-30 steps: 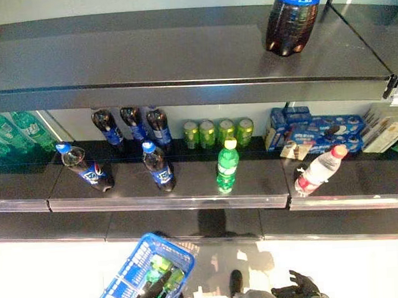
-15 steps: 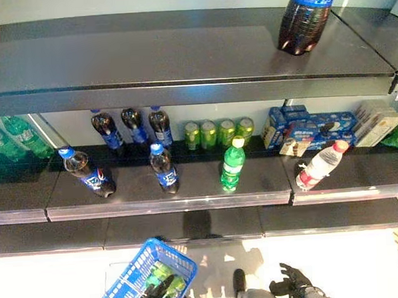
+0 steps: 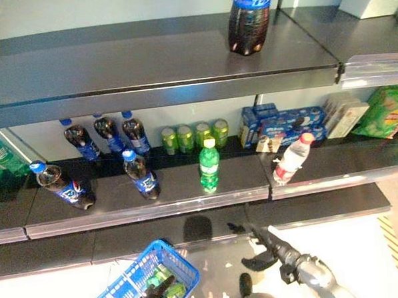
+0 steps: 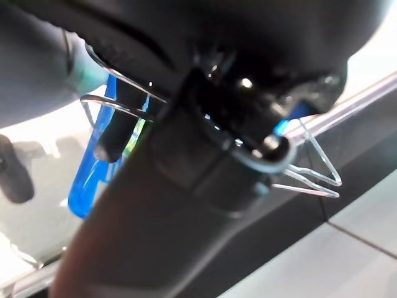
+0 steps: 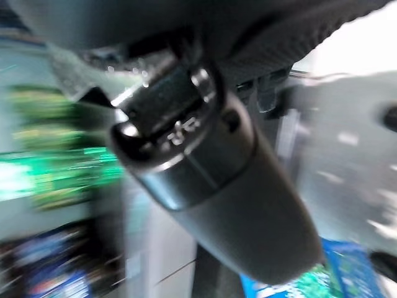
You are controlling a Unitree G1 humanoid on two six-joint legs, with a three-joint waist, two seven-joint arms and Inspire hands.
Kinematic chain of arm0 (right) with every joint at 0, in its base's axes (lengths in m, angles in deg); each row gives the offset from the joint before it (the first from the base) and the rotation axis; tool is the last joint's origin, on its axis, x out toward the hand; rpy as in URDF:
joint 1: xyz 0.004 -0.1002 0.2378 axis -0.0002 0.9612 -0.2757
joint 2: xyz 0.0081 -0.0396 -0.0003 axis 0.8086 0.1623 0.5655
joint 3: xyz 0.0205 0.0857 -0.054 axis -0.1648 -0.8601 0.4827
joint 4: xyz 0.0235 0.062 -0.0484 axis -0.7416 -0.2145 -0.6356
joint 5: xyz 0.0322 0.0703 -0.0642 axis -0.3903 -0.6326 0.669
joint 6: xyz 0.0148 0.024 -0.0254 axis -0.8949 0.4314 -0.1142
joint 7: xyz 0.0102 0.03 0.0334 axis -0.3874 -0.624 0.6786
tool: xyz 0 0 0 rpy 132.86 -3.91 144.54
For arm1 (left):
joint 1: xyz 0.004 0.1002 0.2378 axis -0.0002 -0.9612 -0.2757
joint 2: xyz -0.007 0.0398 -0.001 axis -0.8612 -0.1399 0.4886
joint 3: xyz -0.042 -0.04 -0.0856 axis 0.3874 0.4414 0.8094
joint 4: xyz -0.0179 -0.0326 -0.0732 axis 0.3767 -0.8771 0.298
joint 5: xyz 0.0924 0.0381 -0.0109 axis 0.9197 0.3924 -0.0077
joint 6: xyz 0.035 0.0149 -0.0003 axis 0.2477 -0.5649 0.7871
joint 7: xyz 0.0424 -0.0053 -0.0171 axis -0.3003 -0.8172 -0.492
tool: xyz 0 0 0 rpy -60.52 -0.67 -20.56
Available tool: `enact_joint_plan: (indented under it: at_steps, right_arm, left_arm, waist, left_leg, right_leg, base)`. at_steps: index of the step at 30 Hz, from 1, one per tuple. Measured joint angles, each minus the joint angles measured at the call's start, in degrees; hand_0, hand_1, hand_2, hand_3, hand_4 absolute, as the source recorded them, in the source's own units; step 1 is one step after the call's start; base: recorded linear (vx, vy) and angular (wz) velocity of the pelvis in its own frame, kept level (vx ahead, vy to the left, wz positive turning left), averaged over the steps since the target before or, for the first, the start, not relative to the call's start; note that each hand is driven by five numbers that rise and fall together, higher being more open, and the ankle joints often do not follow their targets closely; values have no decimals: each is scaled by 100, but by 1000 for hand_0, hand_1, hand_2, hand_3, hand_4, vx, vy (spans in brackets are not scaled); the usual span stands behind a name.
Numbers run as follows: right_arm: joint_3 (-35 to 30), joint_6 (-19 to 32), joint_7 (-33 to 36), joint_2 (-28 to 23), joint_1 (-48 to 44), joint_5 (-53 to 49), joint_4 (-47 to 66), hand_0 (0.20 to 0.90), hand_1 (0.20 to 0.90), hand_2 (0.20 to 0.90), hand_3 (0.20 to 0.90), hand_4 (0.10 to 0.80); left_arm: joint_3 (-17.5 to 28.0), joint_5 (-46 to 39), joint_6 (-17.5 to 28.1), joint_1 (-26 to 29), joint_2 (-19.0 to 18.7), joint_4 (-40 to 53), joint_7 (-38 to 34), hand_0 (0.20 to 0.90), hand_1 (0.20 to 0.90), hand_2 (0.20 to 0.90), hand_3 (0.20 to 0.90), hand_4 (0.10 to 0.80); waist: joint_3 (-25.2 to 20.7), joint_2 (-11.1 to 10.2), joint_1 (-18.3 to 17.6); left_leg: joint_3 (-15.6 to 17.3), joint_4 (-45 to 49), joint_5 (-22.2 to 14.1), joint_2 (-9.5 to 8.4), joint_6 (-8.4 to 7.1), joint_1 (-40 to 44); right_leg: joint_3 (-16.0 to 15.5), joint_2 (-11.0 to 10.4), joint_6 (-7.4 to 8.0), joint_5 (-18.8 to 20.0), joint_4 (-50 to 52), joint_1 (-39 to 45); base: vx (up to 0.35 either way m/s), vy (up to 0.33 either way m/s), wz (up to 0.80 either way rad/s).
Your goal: Pick up the drink and place into the basket.
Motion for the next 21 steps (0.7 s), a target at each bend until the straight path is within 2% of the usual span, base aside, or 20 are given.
enact_joint_plan:
  at_steps: [3,6,9,11,13,16,21]
  right_arm:
    - [-530,20,-641,-449,-10,-255,576,900,900,900,900,800]
    - [-920,44,-1215,-734,144,-663,1137,900,900,900,900,800]
    - [-1076,203,-1379,-762,230,-1163,1460,900,900,900,900,800]
    - [-1123,373,-1292,-711,226,-1534,1631,900,900,900,900,800]
    - [-1252,510,-1021,-402,213,-1802,1792,900,900,900,900,800]
    - [-1382,799,-299,333,209,-1876,1818,900,900,900,900,800]
    - [-1319,814,272,406,370,-1568,1755,900,900,900,900,800]
  left_arm:
    - [132,40,2,-64,15,0,67,300,300,300,200,100]
    - [188,68,16,-217,-30,-3,204,300,300,300,200,100]
    - [252,178,21,-280,-33,-17,263,300,300,300,200,100]
    - [319,208,21,-285,-1,-33,276,300,300,300,200,100]
    - [353,220,21,-285,30,-69,281,300,300,300,200,100]
    - [503,263,41,-342,123,-120,281,300,300,300,200,100]
    - [545,251,159,-439,210,-110,282,300,300,300,200,100]
  waist:
    - [-54,-13,-47]
    - [-181,-92,-115]
    - [-226,-128,-134]
    - [-235,-120,-132]
    - [-268,-95,-154]
    - [-379,-36,-193]
    - [-405,11,-220]
  left_leg:
    - [-30,-130,-6,64,-146,25]
    - [-28,-181,3,47,-161,29]
    - [-29,-166,4,23,-160,32]
    - [-30,-155,5,2,-159,32]
    - [-29,-153,7,-20,-159,42]
    - [-26,-154,5,-58,-161,42]
    - [-28,-153,-5,-126,-153,39]
  right_leg:
    - [-8,37,-45,9,-13,-3]
    - [-5,3,-36,13,-14,-8]
    - [-5,-23,-20,13,-13,-9]
    - [-6,-46,-4,10,-13,-9]
    - [-4,-68,13,2,-13,-12]
    - [-3,-107,22,-1,-9,-24]
    - [-3,-174,90,5,6,-16]
  base:
    - [21,-37,2]
    - [0,0,0]
    - [0,0,0]
    - [15,11,1]
    - [0,0,0]
    - [39,58,1]
    - [60,63,1]
